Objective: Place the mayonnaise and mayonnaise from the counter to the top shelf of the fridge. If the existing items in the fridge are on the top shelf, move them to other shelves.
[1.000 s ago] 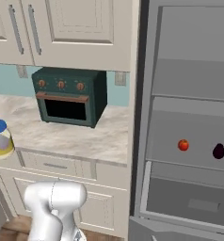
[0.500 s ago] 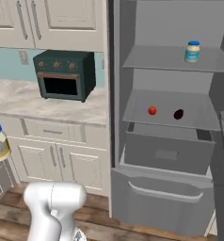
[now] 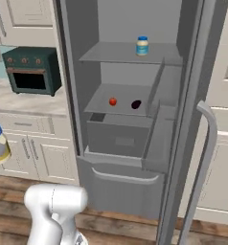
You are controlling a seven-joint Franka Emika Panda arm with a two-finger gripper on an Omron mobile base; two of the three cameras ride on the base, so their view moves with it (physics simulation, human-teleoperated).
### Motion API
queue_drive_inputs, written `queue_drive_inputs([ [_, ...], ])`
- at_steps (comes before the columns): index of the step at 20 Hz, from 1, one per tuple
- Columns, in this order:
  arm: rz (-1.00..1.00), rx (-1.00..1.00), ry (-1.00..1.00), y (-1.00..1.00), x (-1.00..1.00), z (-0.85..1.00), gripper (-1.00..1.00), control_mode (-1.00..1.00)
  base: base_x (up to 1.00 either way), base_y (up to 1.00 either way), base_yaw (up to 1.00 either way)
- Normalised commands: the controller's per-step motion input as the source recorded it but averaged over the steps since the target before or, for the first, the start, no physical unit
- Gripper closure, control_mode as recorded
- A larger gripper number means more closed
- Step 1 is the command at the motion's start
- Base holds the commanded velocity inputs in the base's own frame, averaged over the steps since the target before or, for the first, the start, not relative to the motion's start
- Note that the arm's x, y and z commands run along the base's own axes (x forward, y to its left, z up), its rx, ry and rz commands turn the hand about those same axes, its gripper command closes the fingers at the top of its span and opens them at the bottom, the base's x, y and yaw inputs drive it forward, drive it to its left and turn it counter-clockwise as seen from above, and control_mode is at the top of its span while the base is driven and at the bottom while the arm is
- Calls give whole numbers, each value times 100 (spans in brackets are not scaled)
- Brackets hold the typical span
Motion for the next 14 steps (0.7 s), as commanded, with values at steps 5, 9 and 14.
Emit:
queue_drive_inputs([
  [5,0,0,0,0,0,0,100,100,41,-18,-3],
  [9,0,0,0,0,0,0,100,100,49,-21,0],
  [14,0,0,0,0,0,0,100,100,49,-39,0],
])
